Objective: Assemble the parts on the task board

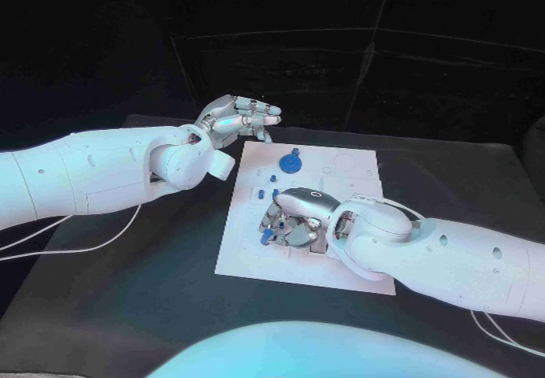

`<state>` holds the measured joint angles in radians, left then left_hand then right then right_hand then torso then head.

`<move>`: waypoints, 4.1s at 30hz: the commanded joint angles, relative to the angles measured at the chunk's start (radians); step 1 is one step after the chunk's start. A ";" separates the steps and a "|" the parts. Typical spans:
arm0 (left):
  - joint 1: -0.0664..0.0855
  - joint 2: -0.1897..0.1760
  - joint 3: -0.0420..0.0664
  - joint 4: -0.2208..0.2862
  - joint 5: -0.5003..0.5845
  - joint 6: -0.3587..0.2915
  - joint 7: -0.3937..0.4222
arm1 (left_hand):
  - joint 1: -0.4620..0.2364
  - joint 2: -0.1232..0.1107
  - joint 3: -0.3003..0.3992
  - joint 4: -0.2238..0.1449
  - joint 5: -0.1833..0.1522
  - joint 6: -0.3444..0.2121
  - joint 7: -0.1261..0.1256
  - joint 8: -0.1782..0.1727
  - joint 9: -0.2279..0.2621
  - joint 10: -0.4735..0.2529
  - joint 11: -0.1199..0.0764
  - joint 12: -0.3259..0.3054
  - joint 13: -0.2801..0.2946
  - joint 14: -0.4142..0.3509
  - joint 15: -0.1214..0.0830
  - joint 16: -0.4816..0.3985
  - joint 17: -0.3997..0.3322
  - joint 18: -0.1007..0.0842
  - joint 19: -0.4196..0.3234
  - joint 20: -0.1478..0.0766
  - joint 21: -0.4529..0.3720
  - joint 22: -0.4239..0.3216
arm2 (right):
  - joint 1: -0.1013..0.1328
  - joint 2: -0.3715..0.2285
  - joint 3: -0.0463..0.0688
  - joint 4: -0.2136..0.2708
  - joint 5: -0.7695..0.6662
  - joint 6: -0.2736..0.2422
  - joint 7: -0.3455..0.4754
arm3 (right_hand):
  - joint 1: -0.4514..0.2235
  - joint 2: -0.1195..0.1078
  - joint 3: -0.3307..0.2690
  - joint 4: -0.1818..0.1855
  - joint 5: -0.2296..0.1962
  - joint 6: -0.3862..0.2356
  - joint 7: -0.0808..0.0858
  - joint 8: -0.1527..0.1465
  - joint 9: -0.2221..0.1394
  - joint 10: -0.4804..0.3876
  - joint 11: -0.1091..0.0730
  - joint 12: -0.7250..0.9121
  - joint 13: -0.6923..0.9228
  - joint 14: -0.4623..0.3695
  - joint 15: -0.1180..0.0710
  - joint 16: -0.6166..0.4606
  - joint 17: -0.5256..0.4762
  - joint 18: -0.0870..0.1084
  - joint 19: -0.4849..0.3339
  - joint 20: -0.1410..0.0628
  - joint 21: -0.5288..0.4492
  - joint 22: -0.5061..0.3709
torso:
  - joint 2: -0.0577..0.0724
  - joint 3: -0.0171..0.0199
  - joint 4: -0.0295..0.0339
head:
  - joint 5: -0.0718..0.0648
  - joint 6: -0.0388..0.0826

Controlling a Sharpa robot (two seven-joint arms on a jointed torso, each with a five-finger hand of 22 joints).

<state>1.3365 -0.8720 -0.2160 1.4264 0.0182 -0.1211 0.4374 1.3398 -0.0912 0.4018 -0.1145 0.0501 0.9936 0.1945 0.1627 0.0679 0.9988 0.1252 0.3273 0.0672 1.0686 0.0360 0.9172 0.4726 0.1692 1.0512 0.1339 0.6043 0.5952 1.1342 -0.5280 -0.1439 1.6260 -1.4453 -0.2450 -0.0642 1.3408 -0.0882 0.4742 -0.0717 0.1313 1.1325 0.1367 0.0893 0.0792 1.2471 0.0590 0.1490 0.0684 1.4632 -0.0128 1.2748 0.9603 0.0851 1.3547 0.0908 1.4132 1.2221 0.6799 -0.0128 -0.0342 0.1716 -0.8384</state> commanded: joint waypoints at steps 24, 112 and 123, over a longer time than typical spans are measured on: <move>0.002 0.001 0.001 0.000 0.004 0.013 0.002 | 0.004 0.006 -0.008 -0.001 -0.001 -0.004 0.006 0.002 -0.001 -0.004 0.005 0.007 -0.001 -0.001 0.008 -0.005 -0.004 0.013 0.001 0.006 -0.006 -0.002 | -0.002 0.025 -0.026 -0.025 -0.117 0.082 -0.070 | -0.008 -0.001 0.005 -0.002 0.005 0.000 0.002 0.004 -0.002 -0.001 0.005 -0.011 -0.001 0.014 -0.004 0.005 -0.004 -0.009 0.002 0.001 0.002 -0.005 | 0.000 -0.0005 -0.0003 | 0.001 -0.015; -0.015 -0.009 -0.001 0.001 0.004 0.031 -0.001 | 0.001 0.007 -0.015 0.000 -0.001 -0.005 0.006 0.004 -0.001 -0.005 0.005 0.008 -0.001 -0.003 0.009 -0.006 -0.008 0.013 -0.001 0.007 -0.009 -0.005 | -0.006 -0.396 -0.028 0.172 0.124 -0.055 -0.459 | -0.191 0.003 -0.538 0.218 0.222 -0.220 -0.026 0.306 0.078 0.152 -0.029 1.170 1.191 0.046 -0.028 0.151 0.240 -0.036 0.081 -0.019 0.069 0.134 | -0.035 -0.0148 -0.0315 | -0.100 0.007; -0.015 -0.009 -0.001 0.000 0.004 0.034 -0.003 | 0.001 0.007 -0.015 0.000 -0.001 -0.005 0.006 0.004 -0.001 -0.005 0.005 0.008 -0.001 -0.003 0.009 -0.006 -0.008 0.013 -0.001 0.007 -0.009 -0.005 | -0.012 -0.367 -0.028 0.155 0.092 -0.008 -0.479 | -0.184 0.006 -0.542 0.218 0.223 -0.217 -0.027 0.310 0.081 0.155 -0.030 1.174 1.197 0.048 -0.029 0.156 0.253 -0.038 0.085 -0.019 0.072 0.142 | -0.036 -0.0139 -0.0326 | -0.094 0.004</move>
<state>1.3206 -0.8816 -0.2182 1.4259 0.0184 -0.1009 0.4291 1.3398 -0.0912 0.3906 -0.1145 0.0501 0.9899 0.1981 0.1627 0.0679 0.9988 0.1252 0.3329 0.0672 1.0650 0.0396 0.9172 0.4652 0.1689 1.0512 0.1339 0.6004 0.5916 1.1221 -0.8955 -0.1720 1.7822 -1.3253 -0.2913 -0.5252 1.1508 -0.0821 -0.0640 0.1468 0.3580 0.9146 0.1149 0.3948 0.1591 1.3972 0.0303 1.3172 1.2647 1.4650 -0.0392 1.4284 1.2124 0.0617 1.4317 0.0713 1.4792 1.3078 0.6453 -0.0268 -0.0672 0.0759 -0.8332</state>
